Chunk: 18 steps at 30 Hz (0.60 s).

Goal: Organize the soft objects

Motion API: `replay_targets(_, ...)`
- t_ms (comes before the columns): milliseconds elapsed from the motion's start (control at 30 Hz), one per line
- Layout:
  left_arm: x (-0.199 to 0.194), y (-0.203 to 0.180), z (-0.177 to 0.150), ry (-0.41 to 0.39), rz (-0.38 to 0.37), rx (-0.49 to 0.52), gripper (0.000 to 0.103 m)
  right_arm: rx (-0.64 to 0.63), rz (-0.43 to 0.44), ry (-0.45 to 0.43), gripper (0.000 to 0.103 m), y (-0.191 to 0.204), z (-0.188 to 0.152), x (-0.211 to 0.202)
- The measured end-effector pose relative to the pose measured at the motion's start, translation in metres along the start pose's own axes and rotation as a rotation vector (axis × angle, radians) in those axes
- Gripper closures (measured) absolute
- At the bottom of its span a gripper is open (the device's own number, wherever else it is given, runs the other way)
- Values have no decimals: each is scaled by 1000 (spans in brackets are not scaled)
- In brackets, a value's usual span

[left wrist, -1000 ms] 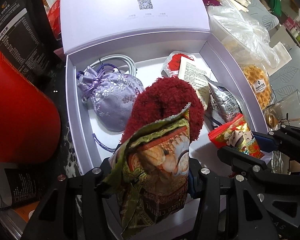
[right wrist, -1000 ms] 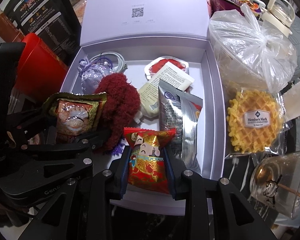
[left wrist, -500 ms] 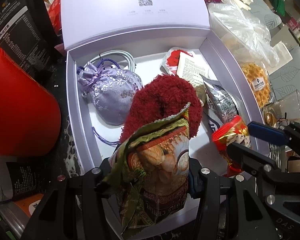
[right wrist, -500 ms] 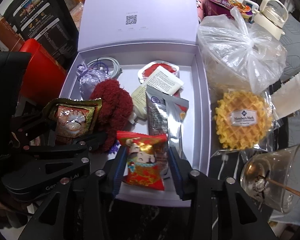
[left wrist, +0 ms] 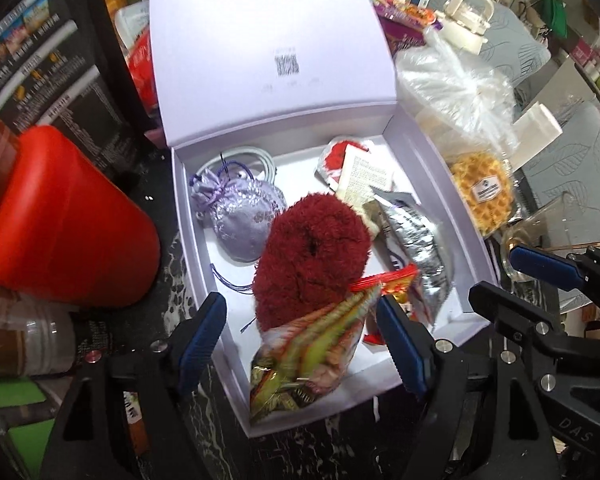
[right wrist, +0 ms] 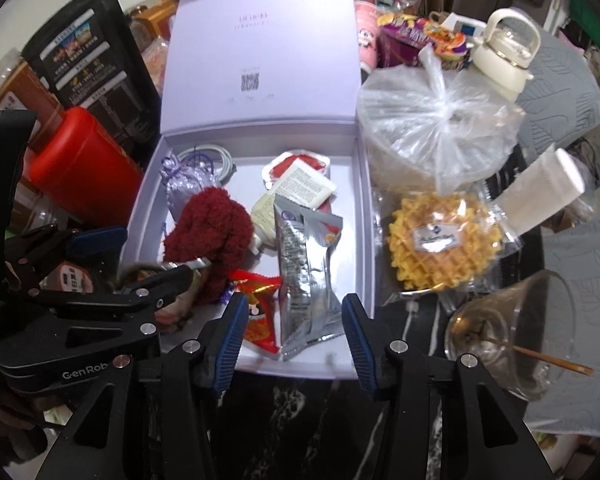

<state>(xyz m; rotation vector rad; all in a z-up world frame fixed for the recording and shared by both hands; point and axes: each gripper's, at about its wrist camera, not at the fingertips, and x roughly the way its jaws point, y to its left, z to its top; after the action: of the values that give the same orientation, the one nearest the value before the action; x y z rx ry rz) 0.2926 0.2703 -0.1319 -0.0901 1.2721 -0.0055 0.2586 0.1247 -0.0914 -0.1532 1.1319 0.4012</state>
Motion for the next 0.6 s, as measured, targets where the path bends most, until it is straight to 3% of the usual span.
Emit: replay_targets(600, -117, -12, -28, -207, 30, -2, 26, -21, -29, -221, 55, 16, -12, -104)
